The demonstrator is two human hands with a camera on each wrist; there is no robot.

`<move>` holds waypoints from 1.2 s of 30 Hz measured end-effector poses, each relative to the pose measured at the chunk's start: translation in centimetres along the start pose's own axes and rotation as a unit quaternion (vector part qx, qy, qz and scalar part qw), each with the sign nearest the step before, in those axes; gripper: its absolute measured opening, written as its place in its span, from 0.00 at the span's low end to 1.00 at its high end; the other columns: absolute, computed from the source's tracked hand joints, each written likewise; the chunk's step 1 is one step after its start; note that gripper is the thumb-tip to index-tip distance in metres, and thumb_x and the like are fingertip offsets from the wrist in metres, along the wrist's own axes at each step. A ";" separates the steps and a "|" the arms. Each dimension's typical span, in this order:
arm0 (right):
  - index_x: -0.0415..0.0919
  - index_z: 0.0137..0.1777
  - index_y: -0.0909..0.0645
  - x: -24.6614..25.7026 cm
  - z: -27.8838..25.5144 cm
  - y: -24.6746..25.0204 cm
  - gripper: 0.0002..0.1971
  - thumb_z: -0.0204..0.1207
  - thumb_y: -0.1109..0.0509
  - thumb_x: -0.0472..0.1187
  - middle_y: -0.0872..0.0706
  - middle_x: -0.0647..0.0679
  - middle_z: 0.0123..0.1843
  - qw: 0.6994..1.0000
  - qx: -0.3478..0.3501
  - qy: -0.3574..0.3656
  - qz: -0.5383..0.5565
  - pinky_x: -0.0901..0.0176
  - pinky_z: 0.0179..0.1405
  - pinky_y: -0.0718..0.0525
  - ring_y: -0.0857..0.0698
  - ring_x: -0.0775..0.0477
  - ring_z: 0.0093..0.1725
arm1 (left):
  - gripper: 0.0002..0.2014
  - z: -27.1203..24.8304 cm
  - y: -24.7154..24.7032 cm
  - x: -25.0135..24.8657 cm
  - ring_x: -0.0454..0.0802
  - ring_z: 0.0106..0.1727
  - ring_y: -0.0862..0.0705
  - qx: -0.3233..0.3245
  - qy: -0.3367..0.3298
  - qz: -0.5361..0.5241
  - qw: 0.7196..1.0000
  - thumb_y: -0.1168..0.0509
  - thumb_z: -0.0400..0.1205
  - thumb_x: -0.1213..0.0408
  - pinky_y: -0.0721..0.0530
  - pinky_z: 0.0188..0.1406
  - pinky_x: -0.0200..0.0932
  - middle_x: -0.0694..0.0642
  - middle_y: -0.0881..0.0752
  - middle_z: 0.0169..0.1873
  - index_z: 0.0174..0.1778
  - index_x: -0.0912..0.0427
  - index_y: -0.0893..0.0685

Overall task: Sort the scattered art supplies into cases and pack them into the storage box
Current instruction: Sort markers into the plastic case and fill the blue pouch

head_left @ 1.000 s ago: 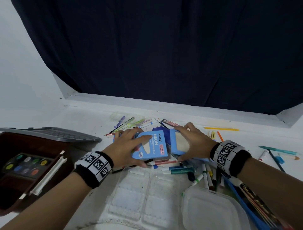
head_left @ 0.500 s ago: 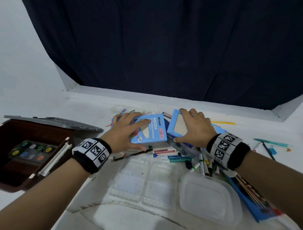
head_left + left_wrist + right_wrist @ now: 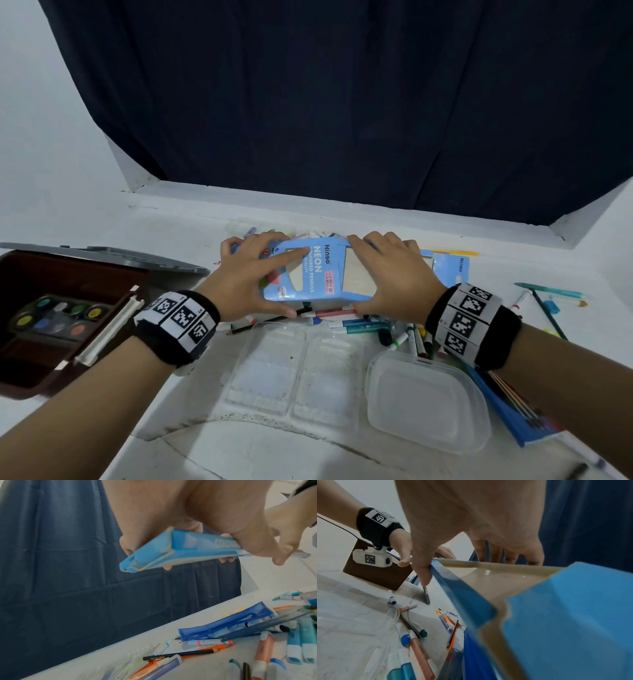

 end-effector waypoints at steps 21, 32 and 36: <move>0.47 0.87 0.49 0.6 -2.3 2.1 0.54 0.68 0.43 0.79 0.33 0.48 0.77 0.995 0.000 0.083 -0.060 0.42 0.71 0.35 0.32 0.45 0.71 | 0.48 -1.6 0.8 -1.8 0.46 0.80 0.40 -0.043 -0.014 -0.041 0.998 0.37 0.64 0.19 0.53 0.74 0.49 0.48 0.34 0.75 0.81 0.34 0.34; 0.48 0.87 0.50 2.0 -3.8 3.1 0.58 0.62 0.37 0.79 0.30 0.54 0.78 0.995 -0.040 0.090 -0.007 0.39 0.79 0.41 0.31 0.50 0.75 | 0.47 -2.7 1.9 -4.2 0.44 0.79 0.39 -0.050 -0.028 -0.030 0.998 0.34 0.67 0.23 0.50 0.74 0.54 0.48 0.33 0.75 0.82 0.36 0.33; 0.53 0.84 0.45 1.0 -4.4 4.0 0.54 0.60 0.37 0.78 0.30 0.54 0.74 0.997 -0.035 0.054 -0.036 0.40 0.74 0.37 0.29 0.48 0.71 | 0.48 -4.6 2.0 -3.3 0.32 0.78 0.48 -0.060 -0.002 -0.047 0.997 0.33 0.66 0.25 0.52 0.75 0.51 0.46 0.36 0.76 0.83 0.33 0.37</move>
Point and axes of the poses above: each hand's wrist, its own z-axis towards the middle knuckle, its own y-axis out of the back of the hand, x = y × z, the point moved 5 cm from there along z, towards the middle knuckle
